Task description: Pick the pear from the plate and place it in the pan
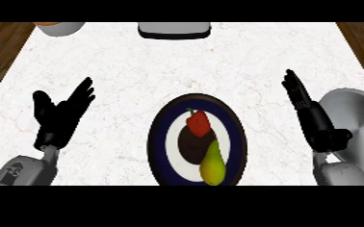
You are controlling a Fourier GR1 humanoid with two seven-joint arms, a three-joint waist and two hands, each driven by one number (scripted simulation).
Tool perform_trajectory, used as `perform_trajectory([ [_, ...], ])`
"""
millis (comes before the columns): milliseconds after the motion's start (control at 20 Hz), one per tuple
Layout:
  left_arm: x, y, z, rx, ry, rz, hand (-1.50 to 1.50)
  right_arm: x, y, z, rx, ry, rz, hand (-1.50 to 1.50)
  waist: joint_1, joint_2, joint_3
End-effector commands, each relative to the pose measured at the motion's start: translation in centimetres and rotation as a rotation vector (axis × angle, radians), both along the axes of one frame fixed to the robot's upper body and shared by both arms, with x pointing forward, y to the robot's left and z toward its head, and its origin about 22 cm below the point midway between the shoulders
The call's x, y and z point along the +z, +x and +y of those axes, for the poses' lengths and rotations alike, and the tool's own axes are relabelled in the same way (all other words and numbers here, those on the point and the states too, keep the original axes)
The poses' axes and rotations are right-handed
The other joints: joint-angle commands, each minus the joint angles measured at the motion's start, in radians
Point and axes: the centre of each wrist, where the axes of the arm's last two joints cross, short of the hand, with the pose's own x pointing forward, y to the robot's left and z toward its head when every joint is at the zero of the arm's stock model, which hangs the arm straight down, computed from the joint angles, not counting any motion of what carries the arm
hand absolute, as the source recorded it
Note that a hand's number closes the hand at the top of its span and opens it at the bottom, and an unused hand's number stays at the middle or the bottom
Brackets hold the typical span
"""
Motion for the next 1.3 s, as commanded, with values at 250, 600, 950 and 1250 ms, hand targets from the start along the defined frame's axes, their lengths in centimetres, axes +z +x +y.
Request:
perform_trajectory([
  [250, 4.8, 2.4, -0.5, 0.105, -0.029, -0.307, 0.0, 4.1, 3.9, 4.7, 0.195, 0.538, -0.041, 1.5, 0.024, -0.01, 0.005],
  [600, 3.2, 0.2, -0.6, 0.135, -0.063, -0.273, 0.0, 1.6, -7.3, -2.1, -0.008, -0.023, 0.092, -1.5, -0.025, -0.014, 0.001],
  [950, 3.5, 0.1, -1.0, 0.1, -0.1, -0.266, 0.0, 6.3, -6.0, -4.9, 0.098, -0.294, 0.054, -1.5, -0.002, -0.009, 0.001],
  [1250, 4.2, 0.6, -2.7, 0.094, -0.073, -0.277, 0.0, 9.6, -3.1, -2.1, 0.22, -0.431, 0.103, -1.5, 0.006, -0.008, 0.002],
])
